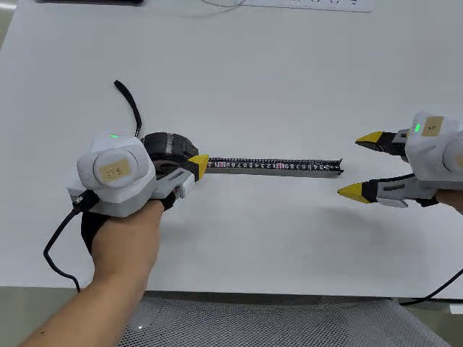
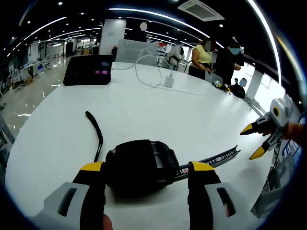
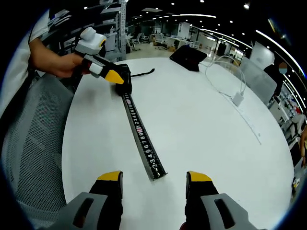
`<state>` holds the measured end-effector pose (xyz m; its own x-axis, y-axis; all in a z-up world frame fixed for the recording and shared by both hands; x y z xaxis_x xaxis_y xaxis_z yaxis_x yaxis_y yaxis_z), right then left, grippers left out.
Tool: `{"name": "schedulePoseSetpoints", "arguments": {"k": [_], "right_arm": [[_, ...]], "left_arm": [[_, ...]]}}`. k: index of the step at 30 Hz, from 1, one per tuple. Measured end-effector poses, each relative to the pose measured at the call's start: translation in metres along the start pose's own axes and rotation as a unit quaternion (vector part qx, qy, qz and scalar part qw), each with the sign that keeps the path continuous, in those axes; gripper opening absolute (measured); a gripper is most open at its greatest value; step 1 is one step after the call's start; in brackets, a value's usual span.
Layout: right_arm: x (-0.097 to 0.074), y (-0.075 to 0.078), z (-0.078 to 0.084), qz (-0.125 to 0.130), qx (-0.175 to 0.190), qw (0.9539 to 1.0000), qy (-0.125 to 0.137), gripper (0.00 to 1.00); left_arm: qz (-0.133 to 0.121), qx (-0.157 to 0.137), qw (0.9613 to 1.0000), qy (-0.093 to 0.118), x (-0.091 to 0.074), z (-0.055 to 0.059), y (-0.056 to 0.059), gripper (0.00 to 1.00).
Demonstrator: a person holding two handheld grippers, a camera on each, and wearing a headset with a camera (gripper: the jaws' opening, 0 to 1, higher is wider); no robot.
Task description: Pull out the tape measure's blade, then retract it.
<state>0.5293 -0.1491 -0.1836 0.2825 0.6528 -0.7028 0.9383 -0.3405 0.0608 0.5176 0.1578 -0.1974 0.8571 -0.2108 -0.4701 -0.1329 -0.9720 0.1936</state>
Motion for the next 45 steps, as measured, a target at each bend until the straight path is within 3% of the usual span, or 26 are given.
{"name": "schedulePoseSetpoints", "arguments": {"k": [14, 28, 40, 45], "right_arm": [[0.008, 0.010, -0.002, -0.020, -0.023, 0.9993, -0.019, 0.43], [0.015, 0.013, -0.003, -0.046, -0.044, 0.9974, -0.033, 0.34], [0.025, 0.010, 0.001, -0.091, -0.057, 0.9922, -0.062, 0.23], [0.029, 0.011, 0.005, -0.098, -0.064, 0.9901, -0.077, 0.20]], "left_arm": [[-0.017, -0.016, 0.9997, -0.003, 0.003, 0.000, -0.004, 0.62], [-0.024, -0.011, 0.9996, -0.010, 0.005, 0.002, -0.004, 0.60], [-0.022, -0.010, 0.9996, -0.010, 0.005, 0.002, -0.004, 0.60], [-0.022, -0.011, 0.9996, -0.010, 0.004, 0.002, -0.004, 0.60]]}}
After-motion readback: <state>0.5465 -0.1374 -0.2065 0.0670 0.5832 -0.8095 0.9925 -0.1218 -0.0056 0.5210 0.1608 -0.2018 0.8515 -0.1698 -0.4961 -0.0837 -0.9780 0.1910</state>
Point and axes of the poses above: the centre of the closed fingertips' face, and the gripper's own axes: x roughly forward along the fingers, y roughly to its right, z roughly out of its underside, the point moved 5 cm from there along -x, roughly backward along the fingers, and after that the axes turned 9 degrees about y, right-handed, at the moved point
